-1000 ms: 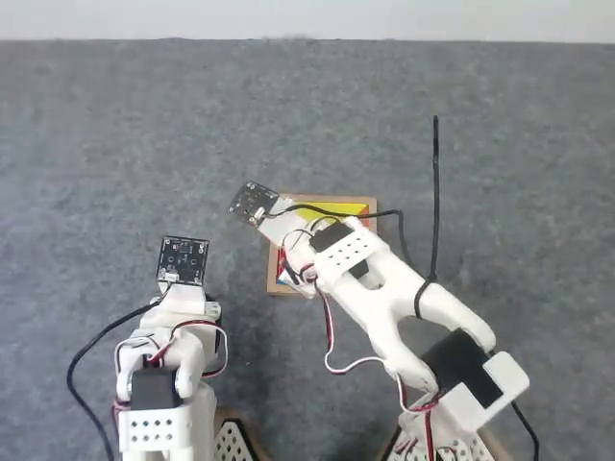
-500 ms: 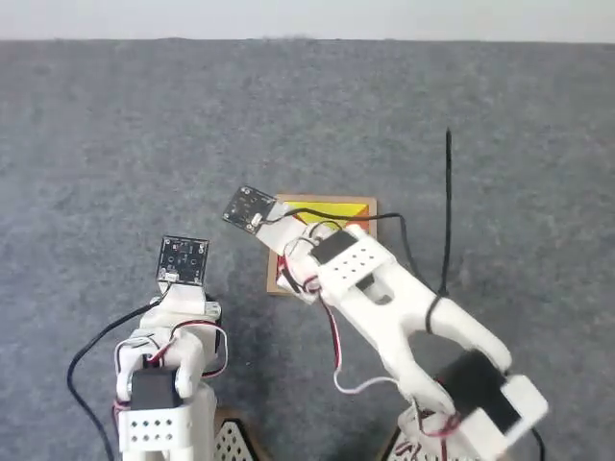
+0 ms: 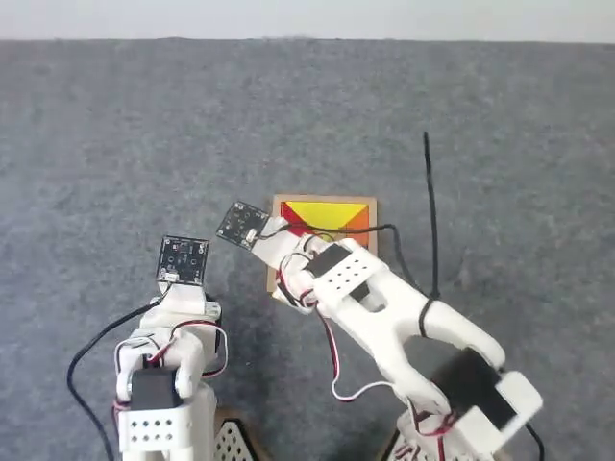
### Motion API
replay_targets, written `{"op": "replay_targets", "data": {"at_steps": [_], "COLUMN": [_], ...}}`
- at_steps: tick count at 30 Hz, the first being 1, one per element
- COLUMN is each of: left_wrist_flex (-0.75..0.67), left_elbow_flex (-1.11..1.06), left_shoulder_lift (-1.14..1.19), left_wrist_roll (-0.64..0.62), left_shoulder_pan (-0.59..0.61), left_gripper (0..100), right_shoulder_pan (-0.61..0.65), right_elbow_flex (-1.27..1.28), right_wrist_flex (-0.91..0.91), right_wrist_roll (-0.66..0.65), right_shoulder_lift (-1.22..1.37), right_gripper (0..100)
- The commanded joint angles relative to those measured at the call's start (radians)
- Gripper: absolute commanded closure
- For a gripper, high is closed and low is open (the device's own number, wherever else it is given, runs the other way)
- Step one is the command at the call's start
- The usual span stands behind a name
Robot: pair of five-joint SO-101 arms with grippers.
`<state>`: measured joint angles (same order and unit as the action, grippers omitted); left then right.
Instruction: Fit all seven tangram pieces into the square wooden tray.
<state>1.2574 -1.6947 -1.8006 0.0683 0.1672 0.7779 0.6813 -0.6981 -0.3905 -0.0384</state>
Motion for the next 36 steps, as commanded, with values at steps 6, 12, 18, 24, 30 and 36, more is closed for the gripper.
{"op": "replay_targets", "data": {"at_steps": [6,12,18,24,30,36], "left_wrist_flex": [0.003,0.003,0.003,0.003,0.003,0.003], "left_elbow_flex": [0.010,0.010,0.010,0.010,0.010,0.010], "left_shoulder_lift": [-0.017,-0.017,-0.017,-0.017,-0.017,-0.017], "left_wrist_roll": [0.002,0.002,0.002,0.002,0.002,0.002], "left_shoulder_pan": [-0.005,-0.005,-0.005,-0.005,-0.005,-0.005], "left_gripper": [98,98,98,98,98,98], "right_shoulder_pan": [0.002,-0.005,-0.048,-0.171,-0.260,-0.398], "right_elbow_flex": [-0.055,-0.072,-0.005,0.124,0.239,0.344], "right_wrist_flex": [0.015,-0.031,-0.104,-0.108,-0.183,-0.240], "right_wrist_roll": [0.003,0.003,0.008,0.069,0.094,0.095], "right_shoulder_lift": [0.045,-0.042,-0.300,-0.493,-0.613,-0.740], "right_gripper": [99.1,99.1,99.1,99.1,99.1,99.1]}}
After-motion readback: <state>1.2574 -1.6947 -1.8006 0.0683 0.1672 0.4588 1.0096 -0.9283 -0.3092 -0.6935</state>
